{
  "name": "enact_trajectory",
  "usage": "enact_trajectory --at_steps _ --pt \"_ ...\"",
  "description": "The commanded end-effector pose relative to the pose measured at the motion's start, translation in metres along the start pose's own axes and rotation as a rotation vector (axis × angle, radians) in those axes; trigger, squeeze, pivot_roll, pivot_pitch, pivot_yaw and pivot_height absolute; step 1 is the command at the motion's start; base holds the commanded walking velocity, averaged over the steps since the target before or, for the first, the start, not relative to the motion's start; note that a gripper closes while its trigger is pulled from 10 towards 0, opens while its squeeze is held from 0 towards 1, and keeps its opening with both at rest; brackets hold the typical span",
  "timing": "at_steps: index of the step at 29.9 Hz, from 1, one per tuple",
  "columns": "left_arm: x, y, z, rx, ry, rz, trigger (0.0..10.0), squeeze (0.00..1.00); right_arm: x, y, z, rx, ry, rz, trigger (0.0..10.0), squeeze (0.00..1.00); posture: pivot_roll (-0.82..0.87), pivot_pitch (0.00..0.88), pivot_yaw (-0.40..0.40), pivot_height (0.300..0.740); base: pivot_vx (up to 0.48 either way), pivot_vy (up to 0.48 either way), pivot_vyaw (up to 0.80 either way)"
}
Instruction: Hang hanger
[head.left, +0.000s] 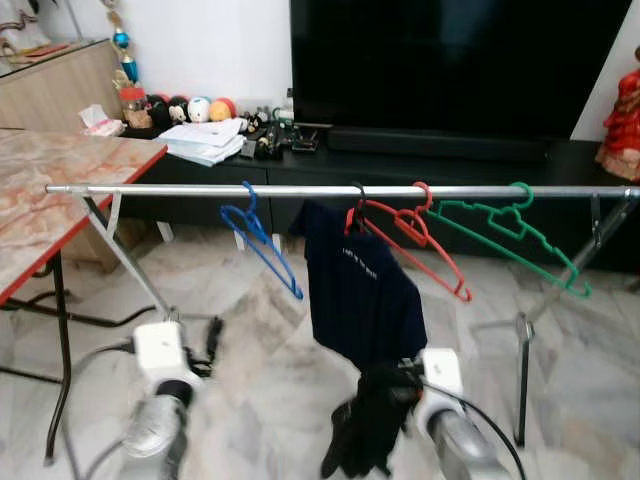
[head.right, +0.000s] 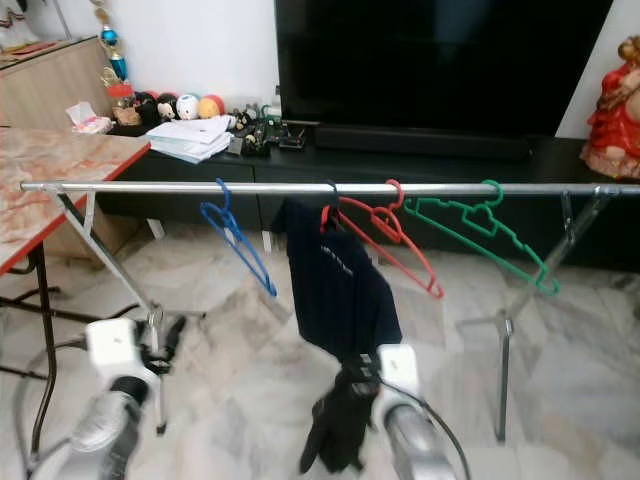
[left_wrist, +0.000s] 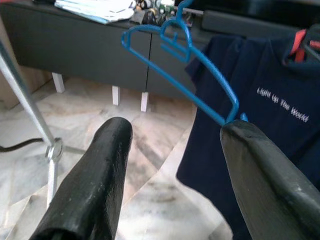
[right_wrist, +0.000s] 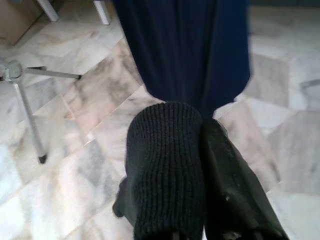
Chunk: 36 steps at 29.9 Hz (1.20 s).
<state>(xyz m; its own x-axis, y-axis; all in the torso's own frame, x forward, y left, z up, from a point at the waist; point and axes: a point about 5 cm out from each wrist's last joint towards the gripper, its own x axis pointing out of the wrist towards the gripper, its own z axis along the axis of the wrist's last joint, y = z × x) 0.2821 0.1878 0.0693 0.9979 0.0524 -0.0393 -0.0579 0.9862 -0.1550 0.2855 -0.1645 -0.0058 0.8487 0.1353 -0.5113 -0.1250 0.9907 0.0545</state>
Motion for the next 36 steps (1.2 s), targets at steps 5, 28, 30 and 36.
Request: enact_trajectory --at_steps 5,28,30,36 --pt "0.000 0.011 0.006 0.019 -0.017 0.030 10.0 0.00 0.005 0.022 0.006 -0.041 -0.012 0.114 10.0 0.00 0.10 0.000 0.011 0.740 0.332 0.000 0.00" --pt "-0.002 0.011 0.009 0.035 -0.030 0.037 10.0 0.00 0.003 0.026 -0.008 -0.087 0.063 0.176 10.0 0.00 0.11 0.000 0.004 0.740 0.281 0.000 0.00" --pt "-0.003 0.012 0.010 0.037 -0.032 0.040 10.0 0.00 0.003 0.026 -0.009 -0.087 0.065 0.178 10.0 0.00 0.10 0.005 0.004 0.740 0.246 0.000 0.00" --pt "-0.009 0.011 0.017 0.052 -0.058 0.032 10.0 0.00 0.002 0.024 -0.011 -0.087 0.069 0.181 10.0 0.00 0.10 0.000 0.005 0.740 0.082 0.000 0.00"
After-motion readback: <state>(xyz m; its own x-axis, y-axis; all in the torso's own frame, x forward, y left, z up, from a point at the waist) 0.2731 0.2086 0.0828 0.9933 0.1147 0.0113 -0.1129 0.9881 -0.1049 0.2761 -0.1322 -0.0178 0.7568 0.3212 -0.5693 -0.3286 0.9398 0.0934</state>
